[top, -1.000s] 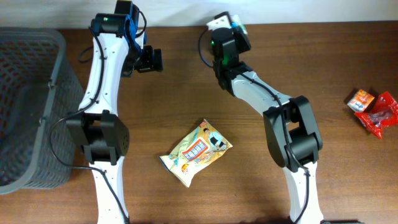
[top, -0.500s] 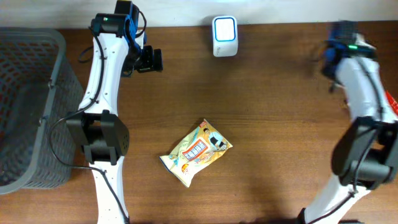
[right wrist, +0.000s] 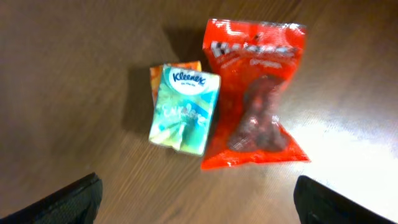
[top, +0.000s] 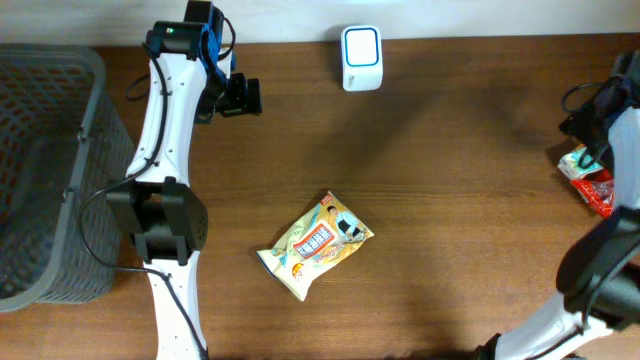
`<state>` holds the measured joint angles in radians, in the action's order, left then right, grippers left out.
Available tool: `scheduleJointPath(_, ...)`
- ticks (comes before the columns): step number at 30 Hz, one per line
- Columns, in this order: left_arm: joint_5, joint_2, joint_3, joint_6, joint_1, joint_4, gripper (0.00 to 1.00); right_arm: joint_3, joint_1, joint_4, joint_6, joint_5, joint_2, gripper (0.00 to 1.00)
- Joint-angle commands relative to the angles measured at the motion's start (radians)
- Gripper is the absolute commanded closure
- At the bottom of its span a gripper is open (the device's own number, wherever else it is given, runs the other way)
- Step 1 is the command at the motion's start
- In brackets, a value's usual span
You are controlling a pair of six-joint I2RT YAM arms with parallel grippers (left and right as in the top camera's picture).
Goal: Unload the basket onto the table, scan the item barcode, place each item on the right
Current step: 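Carry the green pack right and drop it beside the red packet, then lower the left gripper onto the yellow snack bag and grasp it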
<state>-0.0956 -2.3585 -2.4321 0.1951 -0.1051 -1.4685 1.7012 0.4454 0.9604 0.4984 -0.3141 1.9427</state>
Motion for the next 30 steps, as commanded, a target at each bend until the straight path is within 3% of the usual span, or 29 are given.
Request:
scheduleJointPath(1, 0.007, 0.018, -0.003, -0.009, 0.001, 0.001, 0.01, 0.003, -0.002, 0.064, 0.004, 0.162, -0.225, 0.01)
scheduleJointPath(5, 0.007, 0.018, -0.003, -0.009, 0.002, 0.002, 0.01, 0.003, -0.002, 0.190, 0.004, 0.366, -0.256, 0.01)
scheduleJointPath(15, 0.000, 0.018, -0.003, -0.008, 0.003, 0.007, 0.01, 0.002, -0.002, 0.217, 0.004, 0.367, -0.251, 0.01)
scheduleJointPath(20, -0.294, 0.018, -0.003, -0.010, -0.001, -0.100, 0.01, 0.003, -0.001, 0.217, 0.004, 0.367, -0.251, 0.01)
scheduleJointPath(24, -0.298, 0.018, -0.003, -0.066, -0.003, -0.214, 0.03, 0.003, -0.001, 0.217, 0.004, 0.367, -0.251, 0.01)
scheduleJointPath(30, -0.298, 0.073, -0.003, -0.093, -0.003, -0.220, 0.13, 0.003, -0.001, 0.217, 0.004, 0.367, -0.251, 0.01)
